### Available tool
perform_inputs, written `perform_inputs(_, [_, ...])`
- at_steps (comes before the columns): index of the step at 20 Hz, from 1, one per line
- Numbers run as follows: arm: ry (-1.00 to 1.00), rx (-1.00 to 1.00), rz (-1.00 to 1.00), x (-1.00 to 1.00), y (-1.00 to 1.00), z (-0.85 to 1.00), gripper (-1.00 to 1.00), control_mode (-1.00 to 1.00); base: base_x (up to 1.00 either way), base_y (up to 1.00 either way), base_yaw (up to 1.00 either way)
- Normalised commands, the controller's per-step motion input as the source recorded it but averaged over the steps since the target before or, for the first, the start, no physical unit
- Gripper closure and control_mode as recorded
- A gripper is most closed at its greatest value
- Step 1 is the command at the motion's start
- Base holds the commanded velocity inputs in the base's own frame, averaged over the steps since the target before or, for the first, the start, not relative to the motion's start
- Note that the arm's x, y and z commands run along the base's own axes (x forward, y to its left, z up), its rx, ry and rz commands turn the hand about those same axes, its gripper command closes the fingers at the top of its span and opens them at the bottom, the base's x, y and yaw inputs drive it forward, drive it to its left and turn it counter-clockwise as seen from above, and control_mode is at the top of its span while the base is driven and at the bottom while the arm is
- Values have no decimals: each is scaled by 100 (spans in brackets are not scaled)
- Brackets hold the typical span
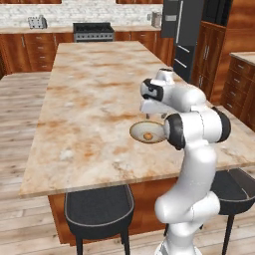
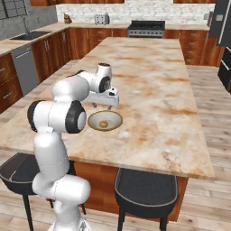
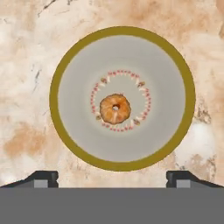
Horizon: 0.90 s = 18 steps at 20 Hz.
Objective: Retrieve the tangerine and kiwi from the fridge and place them into the bowl on the dining table.
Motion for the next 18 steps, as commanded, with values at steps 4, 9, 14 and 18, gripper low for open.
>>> perform_inputs(4, [-38,-3,13,-100,-3,100,-100,-100,0,0,0])
perform_inputs(9, [-33,0,6,-100,-5,84,-100,-100,0,0,0])
perform_inputs(14, [-22,0,0,-100,-1,30,-100,-100,0,0,0])
perform_inputs(18, [-7,0,0,-68,1,0,-100,-100,0,0,0])
